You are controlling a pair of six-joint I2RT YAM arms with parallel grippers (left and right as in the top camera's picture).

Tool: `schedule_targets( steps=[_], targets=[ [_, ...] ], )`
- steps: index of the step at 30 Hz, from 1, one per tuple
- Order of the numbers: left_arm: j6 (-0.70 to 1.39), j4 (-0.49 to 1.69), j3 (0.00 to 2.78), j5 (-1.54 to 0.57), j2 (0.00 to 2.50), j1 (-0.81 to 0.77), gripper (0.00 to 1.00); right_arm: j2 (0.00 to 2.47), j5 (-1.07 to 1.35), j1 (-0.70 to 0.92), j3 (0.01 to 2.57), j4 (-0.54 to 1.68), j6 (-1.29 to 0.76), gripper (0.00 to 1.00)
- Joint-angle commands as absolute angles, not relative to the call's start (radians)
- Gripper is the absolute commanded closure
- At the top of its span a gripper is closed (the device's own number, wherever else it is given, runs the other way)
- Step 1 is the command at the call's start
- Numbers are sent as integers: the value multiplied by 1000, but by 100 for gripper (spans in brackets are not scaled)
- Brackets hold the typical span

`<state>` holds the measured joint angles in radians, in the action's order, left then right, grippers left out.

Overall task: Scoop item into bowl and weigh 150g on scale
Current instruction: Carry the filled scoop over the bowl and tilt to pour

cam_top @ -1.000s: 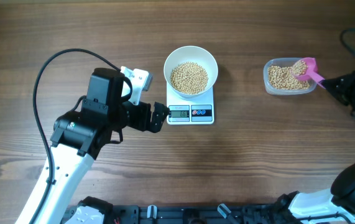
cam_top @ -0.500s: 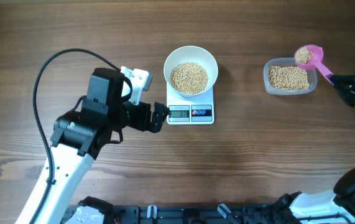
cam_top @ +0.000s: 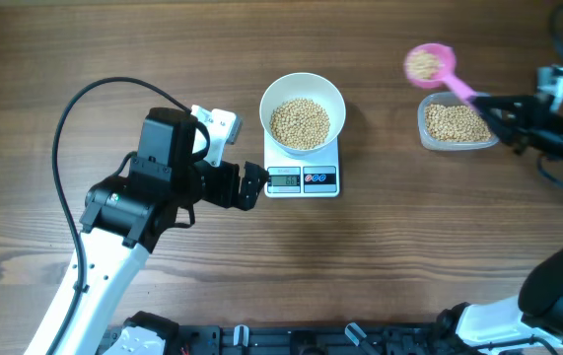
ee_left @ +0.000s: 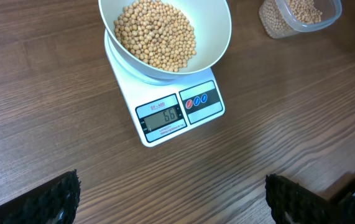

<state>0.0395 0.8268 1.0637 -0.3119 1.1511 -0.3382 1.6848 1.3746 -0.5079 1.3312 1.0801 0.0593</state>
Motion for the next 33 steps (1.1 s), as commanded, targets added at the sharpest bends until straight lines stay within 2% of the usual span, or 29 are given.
schedule_targets(
  steps=[1,7,12,21,28,33],
  targets=[
    [45,827,1064,-320,1145,-332,0,1675,1259,-373,1327,1047,-15,96],
    [45,827,1064,-321,1145,-332,0,1668,1192,-178,1328,896,-101,96],
    [45,827,1064,-320,1145,-332,0,1638,1008,-64,1328,750,-160,96],
    [45,827,1064,-321,1145,-332,0,1526,495,136,1328,668,-18,96],
    [45,827,1064,-320,1145,-332,0,1508,173,296,1328,646,74,96],
    [45,827,1064,-321,1145,-332,0,1508,27,373,1328,645,167,96]
  ],
)
